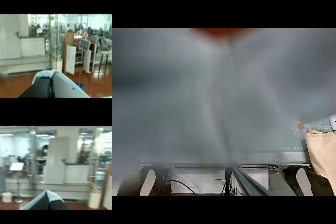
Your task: Fold the shirts.
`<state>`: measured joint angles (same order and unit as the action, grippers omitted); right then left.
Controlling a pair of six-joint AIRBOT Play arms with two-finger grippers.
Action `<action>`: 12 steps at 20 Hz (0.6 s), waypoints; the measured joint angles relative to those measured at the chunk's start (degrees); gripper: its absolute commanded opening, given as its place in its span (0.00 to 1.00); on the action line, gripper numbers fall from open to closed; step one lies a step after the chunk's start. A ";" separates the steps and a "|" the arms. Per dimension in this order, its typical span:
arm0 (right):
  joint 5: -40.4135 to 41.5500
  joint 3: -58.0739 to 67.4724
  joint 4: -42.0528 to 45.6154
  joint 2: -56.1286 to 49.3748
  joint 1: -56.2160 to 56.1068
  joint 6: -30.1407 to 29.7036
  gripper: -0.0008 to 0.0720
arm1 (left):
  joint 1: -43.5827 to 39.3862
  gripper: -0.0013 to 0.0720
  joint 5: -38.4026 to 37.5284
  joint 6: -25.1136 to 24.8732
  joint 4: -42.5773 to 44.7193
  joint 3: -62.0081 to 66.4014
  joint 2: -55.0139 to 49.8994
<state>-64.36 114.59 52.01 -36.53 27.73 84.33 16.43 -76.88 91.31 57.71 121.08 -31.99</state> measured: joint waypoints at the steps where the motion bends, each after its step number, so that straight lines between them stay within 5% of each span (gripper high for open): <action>1: -3.43 1.51 3.80 0.72 -0.13 1.27 0.05 | 0.00 0.04 -2.10 1.31 0.92 0.50 0.48; 8: -31.12 -4.02 15.04 -2.78 -2.38 0.50 0.05 | 0.61 0.04 -22.62 1.62 2.23 -8.74 -1.81; 12: -32.74 -20.57 16.94 -7.67 -5.25 -0.94 0.05 | 0.61 0.04 -23.15 -3.04 1.09 -29.83 -4.17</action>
<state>-97.10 94.02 68.95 -44.21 22.48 83.40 17.04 -100.03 88.27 58.81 91.24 -36.16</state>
